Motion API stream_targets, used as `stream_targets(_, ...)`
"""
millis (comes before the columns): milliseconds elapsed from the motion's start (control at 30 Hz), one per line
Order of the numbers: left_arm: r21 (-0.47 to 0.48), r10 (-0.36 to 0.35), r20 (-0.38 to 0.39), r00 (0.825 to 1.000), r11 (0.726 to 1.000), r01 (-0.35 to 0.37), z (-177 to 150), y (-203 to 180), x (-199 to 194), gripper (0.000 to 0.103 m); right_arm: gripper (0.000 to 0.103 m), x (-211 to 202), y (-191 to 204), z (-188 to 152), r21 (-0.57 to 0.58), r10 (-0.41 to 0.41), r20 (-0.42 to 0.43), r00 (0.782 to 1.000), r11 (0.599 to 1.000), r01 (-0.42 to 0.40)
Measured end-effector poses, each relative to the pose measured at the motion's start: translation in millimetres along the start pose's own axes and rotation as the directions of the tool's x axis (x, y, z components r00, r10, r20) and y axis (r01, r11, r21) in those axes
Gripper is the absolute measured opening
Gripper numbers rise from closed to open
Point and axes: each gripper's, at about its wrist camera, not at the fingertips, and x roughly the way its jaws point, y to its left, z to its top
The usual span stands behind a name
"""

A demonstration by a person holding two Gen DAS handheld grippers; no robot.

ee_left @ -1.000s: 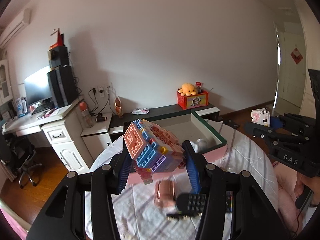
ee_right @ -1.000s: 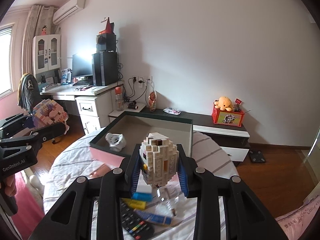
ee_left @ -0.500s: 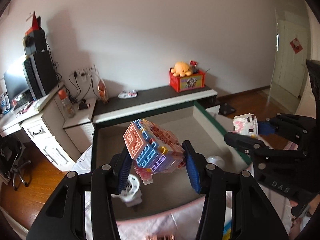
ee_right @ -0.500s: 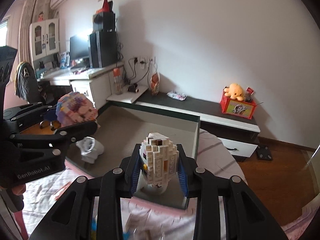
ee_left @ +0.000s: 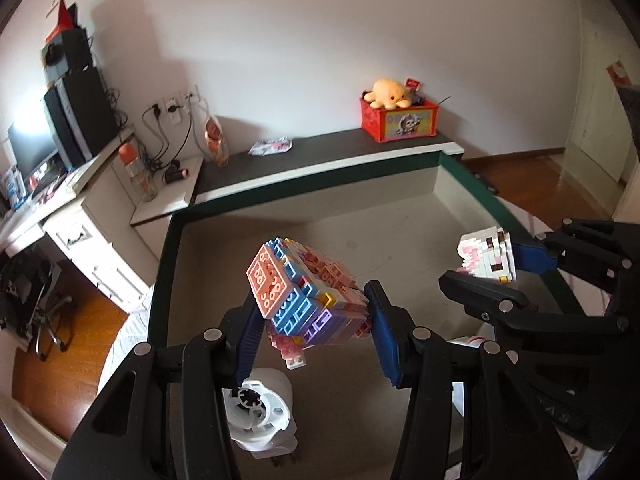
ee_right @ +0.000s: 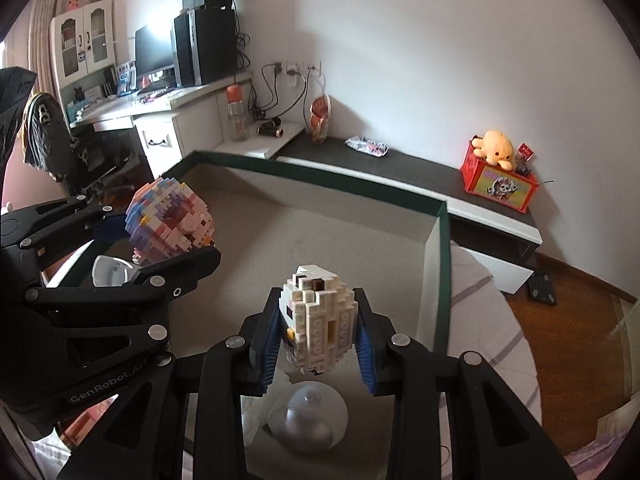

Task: Organize rigid objects
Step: 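Carry the block cube with the left tool while the right tool carries the block figure, then open the left tool on the block cube while the right tool releases the block figure in the box, then withdraw both tools from the box back toward the remaining items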

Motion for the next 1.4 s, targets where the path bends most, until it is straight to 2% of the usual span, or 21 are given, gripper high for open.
stream_targets(200, 0.000, 0.023, 0.007, 1.000, 1.000, -0.023, -8, 4, -2, 0.053, 0.034, 11, 0, -4, 0.006, 0.014, -0.015, 1.000, 1.000, -0.014)
stream_targets(300, -0.021, 0.037, 0.014, 0.999, 0.999, -0.036, -9, 11, -3, 0.061, 0.034, 15, 1, -5, 0.011, 0.018, -0.018, 1.000, 1.000, -0.018)
stream_targets(367, -0.030, 0.049, 0.017, 0.999, 0.998, -0.048, -10, 16, -5, 0.072, 0.034, 17, 3, -6, 0.008, 0.014, -0.023, 1.000, 1.000, -0.014)
stream_targets(467, -0.045, 0.053, 0.031, 0.998, 0.998, -0.051, -11, 22, -10, 0.077, 0.035, 17, 5, -6, 0.013, 0.017, -0.019, 1.000, 1.000, -0.017)
stream_targets(667, -0.081, 0.070, 0.055, 0.996, 0.995, -0.066, -11, 30, -21, 0.093, 0.049, 8, 3, -6, 0.033, -0.016, 0.000, 1.000, 0.999, 0.016)
stream_targets(767, -0.101, 0.065, 0.080, 0.995, 0.993, -0.056, -11, 34, -33, 0.099, 0.069, -1, 2, -7, 0.043, -0.019, 0.018, 1.000, 0.999, 0.019)
stream_targets(800, -0.100, 0.067, 0.092, 0.994, 0.993, -0.057, -11, 33, -39, 0.099, 0.079, -6, 2, -6, 0.045, -0.014, 0.026, 1.000, 0.999, 0.012)
stream_targets(867, -0.098, 0.078, 0.115, 0.990, 0.993, -0.067, -14, 33, -52, 0.103, 0.081, -17, 5, -7, 0.039, -0.015, 0.046, 0.999, 0.999, 0.013)
stream_targets(1067, -0.097, 0.111, 0.181, 0.977, 0.991, -0.094, -27, 36, -105, 0.103, 0.087, -58, 17, -11, 0.016, -0.049, 0.111, 0.993, 0.999, 0.048)
stream_targets(1100, -0.101, 0.123, 0.197, 0.973, 0.989, -0.105, -31, 37, -116, 0.103, 0.090, -67, 18, -13, 0.017, -0.053, 0.124, 0.991, 0.999, 0.051)
stream_targets(1167, -0.116, 0.138, 0.217, 0.966, 0.987, -0.115, -40, 41, -136, 0.103, 0.102, -83, 21, -17, 0.020, -0.069, 0.149, 0.986, 0.998, 0.067)
stream_targets(1400, -0.164, 0.158, 0.276, 0.948, 0.980, -0.116, -82, 49, -208, 0.103, 0.103, -156, 36, -46, 0.070, -0.116, 0.261, 0.958, 0.992, 0.101)
